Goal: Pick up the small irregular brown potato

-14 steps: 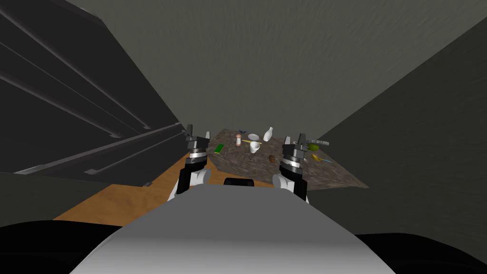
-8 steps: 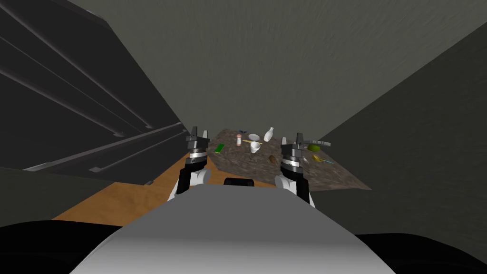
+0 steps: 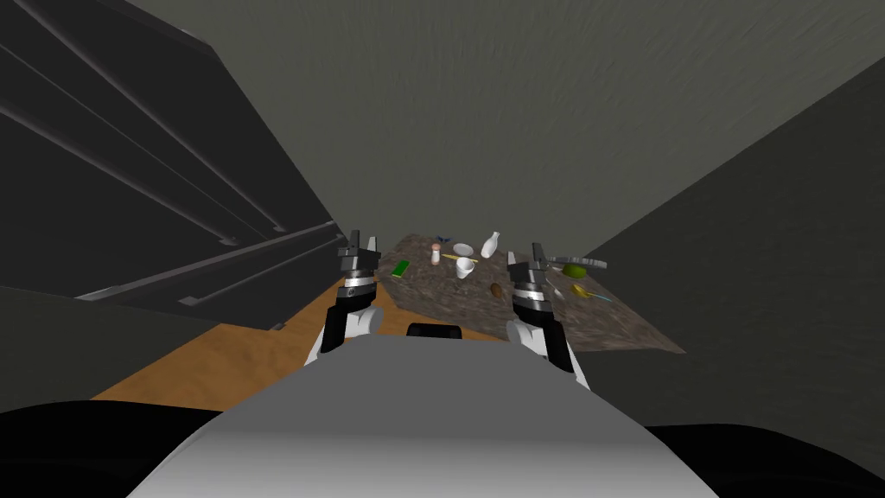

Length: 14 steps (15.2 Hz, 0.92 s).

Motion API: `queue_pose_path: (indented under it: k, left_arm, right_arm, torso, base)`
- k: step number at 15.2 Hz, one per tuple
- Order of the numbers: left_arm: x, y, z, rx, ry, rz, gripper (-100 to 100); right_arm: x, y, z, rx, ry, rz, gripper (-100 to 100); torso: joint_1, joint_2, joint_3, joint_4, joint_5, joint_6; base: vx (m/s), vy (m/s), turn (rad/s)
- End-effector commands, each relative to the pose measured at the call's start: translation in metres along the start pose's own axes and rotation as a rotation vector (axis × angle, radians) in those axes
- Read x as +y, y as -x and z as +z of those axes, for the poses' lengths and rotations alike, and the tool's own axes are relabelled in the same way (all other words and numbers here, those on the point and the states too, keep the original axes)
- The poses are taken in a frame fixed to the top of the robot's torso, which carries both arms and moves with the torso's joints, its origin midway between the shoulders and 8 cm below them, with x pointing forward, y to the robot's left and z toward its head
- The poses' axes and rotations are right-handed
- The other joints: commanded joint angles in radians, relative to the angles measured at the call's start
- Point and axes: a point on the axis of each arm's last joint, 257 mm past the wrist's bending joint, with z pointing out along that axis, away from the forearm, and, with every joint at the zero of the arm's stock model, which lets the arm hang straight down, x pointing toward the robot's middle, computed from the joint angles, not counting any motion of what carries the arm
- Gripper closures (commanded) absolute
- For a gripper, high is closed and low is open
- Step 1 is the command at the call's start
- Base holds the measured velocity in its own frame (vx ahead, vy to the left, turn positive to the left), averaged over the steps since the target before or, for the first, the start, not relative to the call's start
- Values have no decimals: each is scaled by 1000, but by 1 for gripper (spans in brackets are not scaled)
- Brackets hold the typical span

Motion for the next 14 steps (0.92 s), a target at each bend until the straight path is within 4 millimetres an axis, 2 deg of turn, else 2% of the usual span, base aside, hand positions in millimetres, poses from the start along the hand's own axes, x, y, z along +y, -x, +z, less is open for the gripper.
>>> queue_pose_path:
  k: [1,2,4,5,7,8,10,11,13,14]
  left_arm:
    - [0,0,0,0,0,0,0]
    - [0,0,0,0,0,0,0]
    - [0,0,0,0,0,0,0]
    - [0,0,0,0,0,0,0]
    - [0,0,0,0,0,0,0]
    - [0,0,0,0,0,0,0]
    - [0,0,0,0,0,0,0]
    - [0,0,0,0,0,0,0]
    - [0,0,0,0,0,0,0]
    - [0,0,0,0,0,0,0]
  right_arm:
    - [-8,2,0,6,-31,37,-100]
    - [-17,5,0,10,-67,49,-100]
    - [-17,5,0,9,-68,74,-100]
    - [-26,10,0,8,-105,93,-100]
    - [-26,10,0,7,-105,116,-100]
    - [-36,15,-1,2,-145,136,-100]
    - [-36,15,-1,0,-145,160,-100]
    - [-46,22,-2,-11,-185,181,-100]
    - [-46,22,-2,-13,-185,208,-100]
    - [-56,29,-3,-27,-223,228,-100]
  torso:
    - [0,0,0,0,0,0]
    - [0,0,0,0,0,0]
    - [0,0,0,0,0,0]
    - [0,0,0,0,0,0]
    - [0,0,0,0,0,0]
    - [0,0,0,0,0,0]
    - [0,0,0,0,0,0]
    - [0,0,0,0,0,0]
    - [0,0,0,0,0,0]
    - [0,0,0,0,0,0]
  base:
    - [-8,-11,48]
    - [-9,-11,60]
    - [-7,-9,40]
    - [-6,-8,52]
    - [-6,-8,40]
    - [-5,-7,50]
    - [-6,-8,45]
    - [-7,-8,54]
    - [-6,-10,41]
    - [-9,-8,59]
